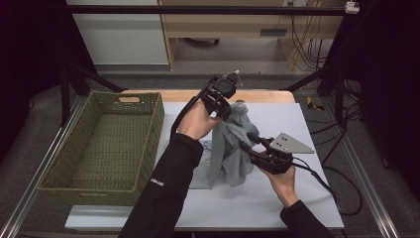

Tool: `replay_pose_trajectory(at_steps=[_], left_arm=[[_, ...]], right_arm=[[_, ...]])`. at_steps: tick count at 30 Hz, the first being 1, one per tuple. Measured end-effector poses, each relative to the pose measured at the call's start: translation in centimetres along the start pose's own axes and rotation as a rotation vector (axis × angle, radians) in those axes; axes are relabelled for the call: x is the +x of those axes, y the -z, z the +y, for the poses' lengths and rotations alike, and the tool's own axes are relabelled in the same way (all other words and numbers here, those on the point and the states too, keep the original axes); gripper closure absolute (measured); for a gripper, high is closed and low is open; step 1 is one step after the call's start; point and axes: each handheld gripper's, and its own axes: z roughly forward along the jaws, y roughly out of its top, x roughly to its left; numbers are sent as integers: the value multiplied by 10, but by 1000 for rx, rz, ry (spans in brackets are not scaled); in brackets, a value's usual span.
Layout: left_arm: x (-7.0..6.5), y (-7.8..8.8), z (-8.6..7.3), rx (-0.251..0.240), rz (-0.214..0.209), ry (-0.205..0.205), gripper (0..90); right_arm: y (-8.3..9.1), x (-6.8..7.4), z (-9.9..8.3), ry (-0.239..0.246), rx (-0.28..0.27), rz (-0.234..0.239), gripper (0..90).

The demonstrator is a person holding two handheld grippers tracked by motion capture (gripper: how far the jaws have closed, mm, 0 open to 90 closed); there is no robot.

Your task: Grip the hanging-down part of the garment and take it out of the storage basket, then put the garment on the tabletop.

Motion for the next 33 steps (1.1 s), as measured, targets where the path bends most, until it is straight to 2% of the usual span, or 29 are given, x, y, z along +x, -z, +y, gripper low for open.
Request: replay_pose_trajectory(at_steps=[3, 6, 9, 12, 13, 14, 15, 17, 20, 28, 30, 31, 33], left_arm=[[2, -8, -4, 15, 2, -12, 839], [4, -15, -12, 5, -12, -24, 839], [6, -22, -18, 9, -19, -19, 838], [7, -26, -22, 10, -21, -18, 837], [6, -27, -23, 8, -26, -23, 837], [5, -28, -25, -4, -29, -25, 836], [4, -28, -26, -8, -32, -29, 836], [1, -32, -30, -11, -35, -46, 835], [-3, -38, -35, -14, -45, -70, 833], [-10, -59, -49, -39, -49, -87, 832], [-12, -64, -51, -52, -49, -86, 831], [-12, -66, -52, -56, -56, -85, 830], [-13, -72, -55, -62, -57, -86, 828]], right_arm=[[3, 3, -4, -19, -30, -11, 237], [7, 3, -7, -30, -12, -2, 121], [14, 0, -13, -36, -15, -10, 93], [20, -3, -19, -65, -17, -16, 65], [22, -5, -21, -49, -6, -23, 61], [24, -6, -23, -64, -14, -24, 55], [28, -9, -25, -52, -13, -32, 42], [32, -10, -28, -73, -16, -49, 33], [38, -14, -33, -70, -14, -56, 22], [53, -21, -47, -102, -16, -70, 5], [56, -25, -50, -81, -13, -82, 4], [58, -25, -51, -99, -6, -85, 4], [62, -27, -55, -98, -16, -94, 4]])
